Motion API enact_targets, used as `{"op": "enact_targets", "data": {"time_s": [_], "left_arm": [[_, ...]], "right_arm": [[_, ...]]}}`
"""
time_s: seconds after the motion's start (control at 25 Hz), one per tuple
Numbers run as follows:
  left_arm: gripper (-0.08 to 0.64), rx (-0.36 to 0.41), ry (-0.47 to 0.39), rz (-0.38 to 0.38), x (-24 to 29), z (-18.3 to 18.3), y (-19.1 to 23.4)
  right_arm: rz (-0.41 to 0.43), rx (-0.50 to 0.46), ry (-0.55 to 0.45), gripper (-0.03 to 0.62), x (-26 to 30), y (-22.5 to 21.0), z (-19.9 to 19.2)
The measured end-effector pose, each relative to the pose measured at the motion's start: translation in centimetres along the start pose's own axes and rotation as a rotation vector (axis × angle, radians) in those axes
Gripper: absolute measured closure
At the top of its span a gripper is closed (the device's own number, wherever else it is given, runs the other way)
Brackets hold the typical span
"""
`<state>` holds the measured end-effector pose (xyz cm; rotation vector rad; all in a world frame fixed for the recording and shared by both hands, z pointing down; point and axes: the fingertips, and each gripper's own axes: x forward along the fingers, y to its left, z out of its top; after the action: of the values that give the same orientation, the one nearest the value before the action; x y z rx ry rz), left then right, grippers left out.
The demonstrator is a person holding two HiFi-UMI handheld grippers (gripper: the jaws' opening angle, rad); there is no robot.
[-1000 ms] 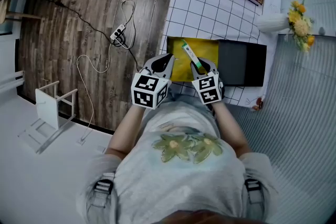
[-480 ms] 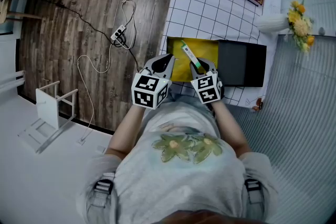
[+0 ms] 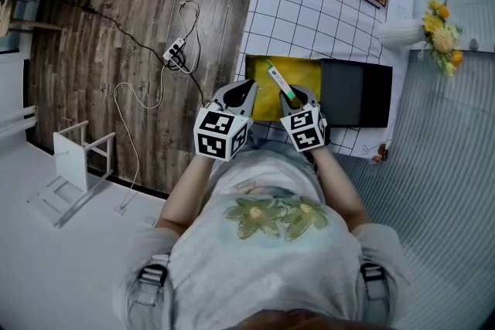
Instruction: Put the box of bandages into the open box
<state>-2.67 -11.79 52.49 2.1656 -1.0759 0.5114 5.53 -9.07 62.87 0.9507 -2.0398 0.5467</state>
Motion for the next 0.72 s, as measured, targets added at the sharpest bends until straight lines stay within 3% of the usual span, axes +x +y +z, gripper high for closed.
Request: {"op": "enact_targets", "data": {"time_s": [0.72], "left_arm": [[0.554,-0.006,0.004,-0.006,0.2,-0.14,0.6]], "right_arm": [[0.001,-0.019,0.024,0.505,0.66,0.34,-0.4]]}}
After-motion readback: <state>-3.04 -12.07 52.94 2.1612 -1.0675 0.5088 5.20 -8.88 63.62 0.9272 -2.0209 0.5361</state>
